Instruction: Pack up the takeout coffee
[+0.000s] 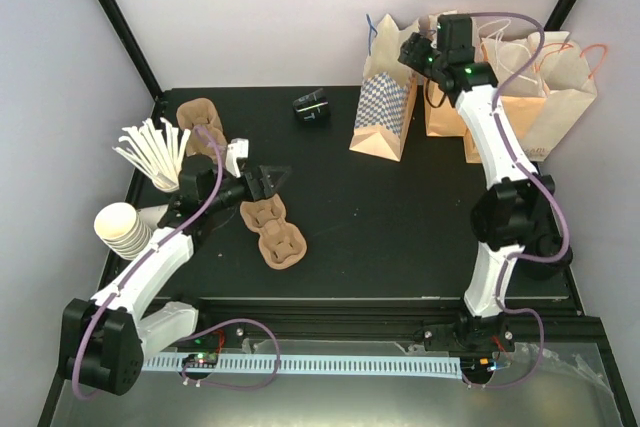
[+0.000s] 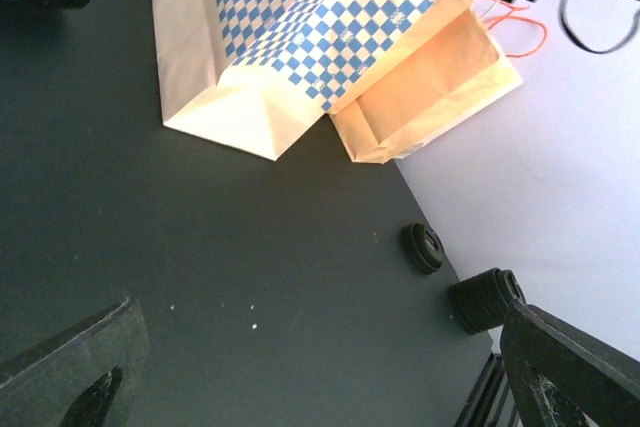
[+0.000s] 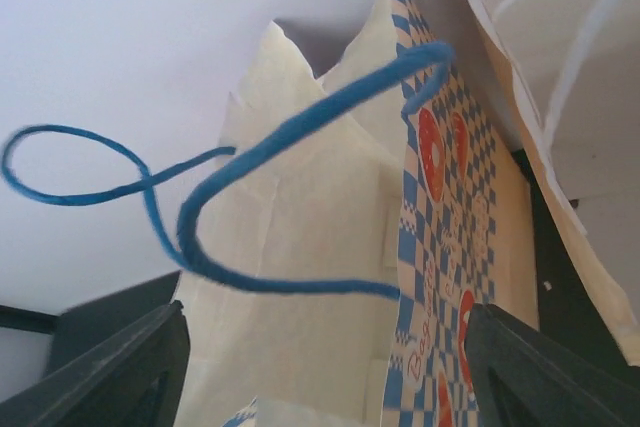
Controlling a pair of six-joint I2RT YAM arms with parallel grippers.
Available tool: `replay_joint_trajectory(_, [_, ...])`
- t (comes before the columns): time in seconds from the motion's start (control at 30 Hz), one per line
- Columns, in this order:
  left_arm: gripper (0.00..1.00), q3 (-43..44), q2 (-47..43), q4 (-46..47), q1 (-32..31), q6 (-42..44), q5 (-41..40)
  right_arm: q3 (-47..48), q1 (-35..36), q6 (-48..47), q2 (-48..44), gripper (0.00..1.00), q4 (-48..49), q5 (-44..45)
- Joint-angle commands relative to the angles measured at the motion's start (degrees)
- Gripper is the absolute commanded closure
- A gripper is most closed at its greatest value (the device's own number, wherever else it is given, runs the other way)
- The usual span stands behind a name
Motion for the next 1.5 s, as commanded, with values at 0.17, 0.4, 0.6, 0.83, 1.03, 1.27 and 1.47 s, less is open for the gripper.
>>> replay_joint_trajectory(0.17, [0.01,5.78,0.11,-2.49,-0.54,4.75,0.98,14.38,1.58,-0.09,11.01,0.31,-12.55,7.78])
replay_joint_trajectory(0.4, [0.01,8.19,0.04,-5.24,-0.54,6.00,0.41,14.74,2.89,-0.92,11.28,0.55,-14.59,9.24])
replay_joint_trajectory(0.6, [0.01,10.61,0.56,-8.02,-0.62,6.42,0.53,10.77,3.36,-2.28,5.76,0.99,-15.05,6.12])
replay_joint_trajectory(0.83, [0.01,14.62,1.15,-13.20,-0.85,8.04,0.09,0.40,4.35,-6.71,-6.47,0.99,-14.02,0.37])
replay_joint_trajectory(1.03, [0.01,17.30,3.18,-16.24,-1.95,9.55,-1.15,-17.26,5.13,-8.21,-20.16,0.98,-9.72,-7.78])
replay_joint_trajectory(1.27, [0.01,20.94,7.43,-21.69,-3.93,12.06,-4.42,-33.45,5.25,-7.21,-32.44,0.87,-5.60,-10.72])
replay_joint_trajectory(1.47, [0.01,27.01,12.47,-26.80,-7.64,13.89,-13.07,-38.42,5.25,-9.81,-36.31,0.24,-7.06,-10.38])
